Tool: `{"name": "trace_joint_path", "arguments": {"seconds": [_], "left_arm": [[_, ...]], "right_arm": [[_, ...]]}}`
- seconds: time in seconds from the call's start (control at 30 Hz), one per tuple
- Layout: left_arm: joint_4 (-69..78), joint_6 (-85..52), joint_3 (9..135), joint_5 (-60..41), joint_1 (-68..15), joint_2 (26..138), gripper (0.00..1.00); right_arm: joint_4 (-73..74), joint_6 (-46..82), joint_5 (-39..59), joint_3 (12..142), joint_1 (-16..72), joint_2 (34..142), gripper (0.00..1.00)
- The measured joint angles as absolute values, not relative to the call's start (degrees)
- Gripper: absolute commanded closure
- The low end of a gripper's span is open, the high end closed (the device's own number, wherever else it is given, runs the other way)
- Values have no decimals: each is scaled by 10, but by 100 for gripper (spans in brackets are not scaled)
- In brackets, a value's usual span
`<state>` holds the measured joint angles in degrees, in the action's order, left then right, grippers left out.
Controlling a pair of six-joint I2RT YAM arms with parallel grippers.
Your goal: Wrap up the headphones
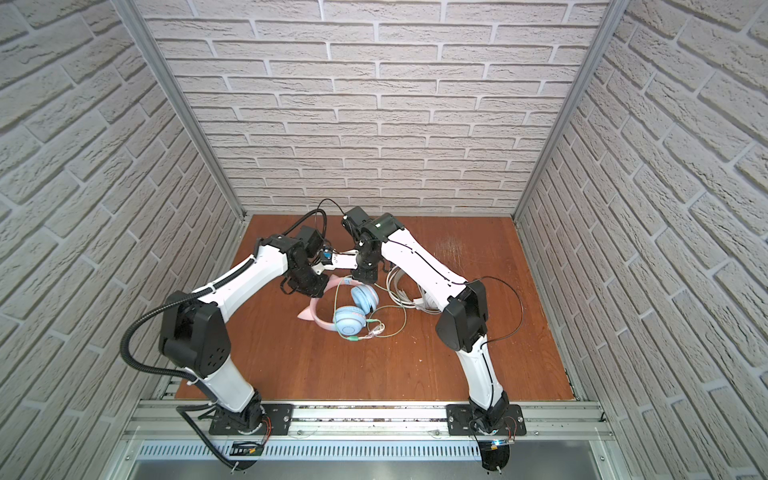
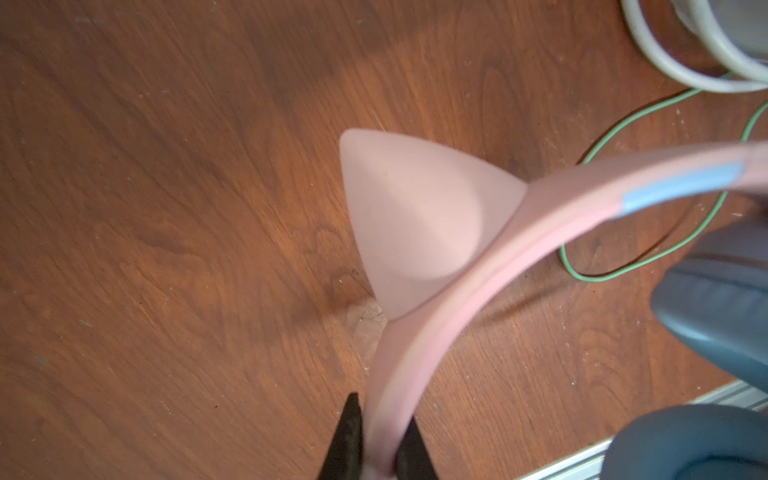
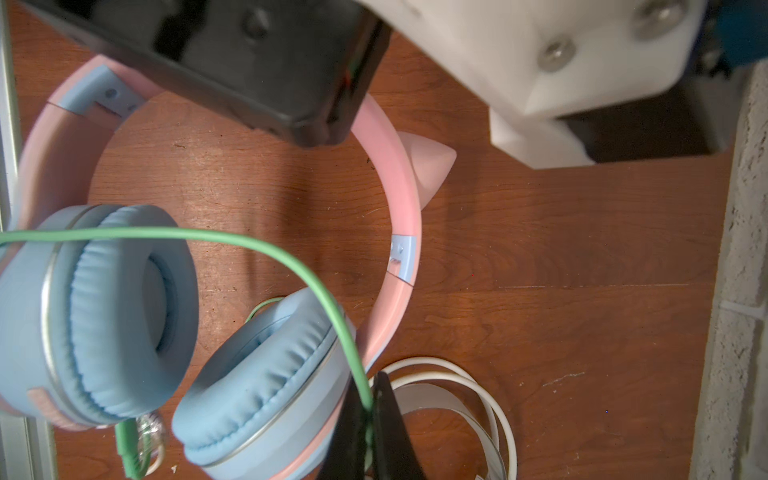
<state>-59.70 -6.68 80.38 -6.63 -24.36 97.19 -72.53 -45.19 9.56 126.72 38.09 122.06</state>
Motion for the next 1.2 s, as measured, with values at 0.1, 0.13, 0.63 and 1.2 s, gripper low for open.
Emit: {"name": "trace_joint_path", "arguments": {"seconds": [0.1,0.13,0.63,1.2], "left_arm": [[-595,-65,795,-71,-245,967,100],[-594,-65,793,-72,-245,964,100],[-580,-62,762,-94,-239,911,100],[-547,-67,699,-142,-195,836,100]], "right_arm": [[-724,-438,112,1268,376,1240,93],[-724,-434,118,1268,375,1244,93],[-679,-280,229,1255,336,1259,71],[-471,-74,332,1022,309,1171,46]]}}
